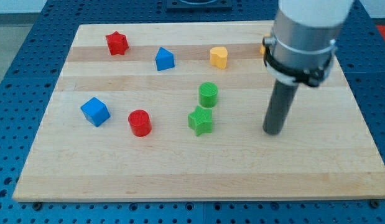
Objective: Push the green star into the green circle
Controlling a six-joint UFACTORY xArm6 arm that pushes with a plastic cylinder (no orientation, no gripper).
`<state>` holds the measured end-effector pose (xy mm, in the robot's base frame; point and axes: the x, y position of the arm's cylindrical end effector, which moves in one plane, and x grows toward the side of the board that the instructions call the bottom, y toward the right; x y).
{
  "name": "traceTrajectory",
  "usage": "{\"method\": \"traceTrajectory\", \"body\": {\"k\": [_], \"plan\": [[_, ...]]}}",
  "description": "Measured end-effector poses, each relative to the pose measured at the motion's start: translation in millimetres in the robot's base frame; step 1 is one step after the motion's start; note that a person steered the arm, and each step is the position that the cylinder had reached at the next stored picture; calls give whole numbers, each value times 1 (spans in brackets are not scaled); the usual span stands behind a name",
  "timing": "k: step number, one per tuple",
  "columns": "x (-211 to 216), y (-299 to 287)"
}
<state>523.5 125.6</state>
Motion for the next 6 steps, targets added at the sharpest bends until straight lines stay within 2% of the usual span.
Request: {"method": "traceTrajectory", "body": {"k": [1,2,4,6], "plan": [[61,-23],[72,-74],[50,-139],[-10,-139]]}}
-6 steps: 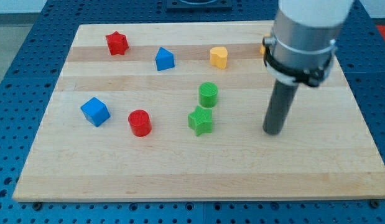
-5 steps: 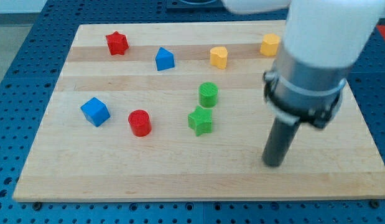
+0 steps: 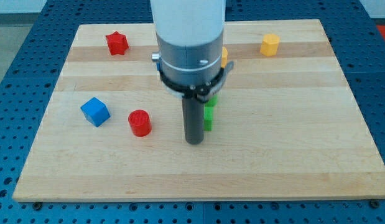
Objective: Push the green star into the green circle
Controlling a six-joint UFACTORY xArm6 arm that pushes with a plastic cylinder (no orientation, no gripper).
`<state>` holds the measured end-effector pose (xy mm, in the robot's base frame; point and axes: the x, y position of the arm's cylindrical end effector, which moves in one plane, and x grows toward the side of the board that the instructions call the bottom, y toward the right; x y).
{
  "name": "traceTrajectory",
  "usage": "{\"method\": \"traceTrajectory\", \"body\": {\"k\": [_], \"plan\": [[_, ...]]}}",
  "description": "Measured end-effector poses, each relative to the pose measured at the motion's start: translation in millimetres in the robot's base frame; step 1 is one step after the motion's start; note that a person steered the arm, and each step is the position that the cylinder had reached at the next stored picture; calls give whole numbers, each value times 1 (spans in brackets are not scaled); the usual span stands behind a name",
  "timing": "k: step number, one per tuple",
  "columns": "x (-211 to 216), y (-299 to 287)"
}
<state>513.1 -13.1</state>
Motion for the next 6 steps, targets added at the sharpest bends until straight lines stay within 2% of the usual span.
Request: {"method": "traceTrajectory", "body": {"k": [1,4,6], "plan": [[-26,0],[-28,22],[-26,173]]}}
